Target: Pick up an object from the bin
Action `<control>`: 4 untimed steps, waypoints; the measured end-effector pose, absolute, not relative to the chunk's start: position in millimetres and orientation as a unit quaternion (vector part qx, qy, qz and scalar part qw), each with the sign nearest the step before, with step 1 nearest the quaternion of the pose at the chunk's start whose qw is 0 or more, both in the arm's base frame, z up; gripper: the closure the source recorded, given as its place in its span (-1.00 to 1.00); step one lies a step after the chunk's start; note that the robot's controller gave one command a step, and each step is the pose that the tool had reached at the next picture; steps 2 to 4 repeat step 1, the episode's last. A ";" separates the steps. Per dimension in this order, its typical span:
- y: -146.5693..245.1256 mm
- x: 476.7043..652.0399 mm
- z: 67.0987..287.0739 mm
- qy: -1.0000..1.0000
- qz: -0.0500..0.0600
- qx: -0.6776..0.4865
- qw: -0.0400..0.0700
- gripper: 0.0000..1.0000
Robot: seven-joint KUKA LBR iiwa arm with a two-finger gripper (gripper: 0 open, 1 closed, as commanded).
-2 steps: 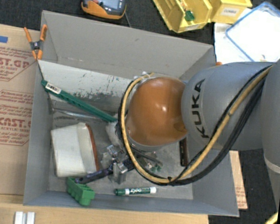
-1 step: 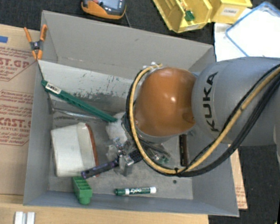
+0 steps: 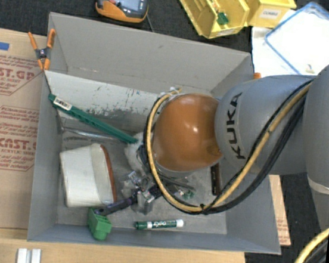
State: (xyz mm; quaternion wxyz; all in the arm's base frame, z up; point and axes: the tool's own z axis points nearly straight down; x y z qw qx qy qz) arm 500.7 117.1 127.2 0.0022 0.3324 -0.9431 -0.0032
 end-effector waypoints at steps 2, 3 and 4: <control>115.6 502.6 224.9 -0.959 -0.004 0.283 0.002 1.00; 115.6 502.6 224.9 -0.959 -0.004 0.283 0.002 1.00; 115.6 502.6 224.9 -0.959 -0.004 0.283 0.002 1.00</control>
Offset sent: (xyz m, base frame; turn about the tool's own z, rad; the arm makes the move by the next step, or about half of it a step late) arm 0.0120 -0.0062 0.0222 -0.0813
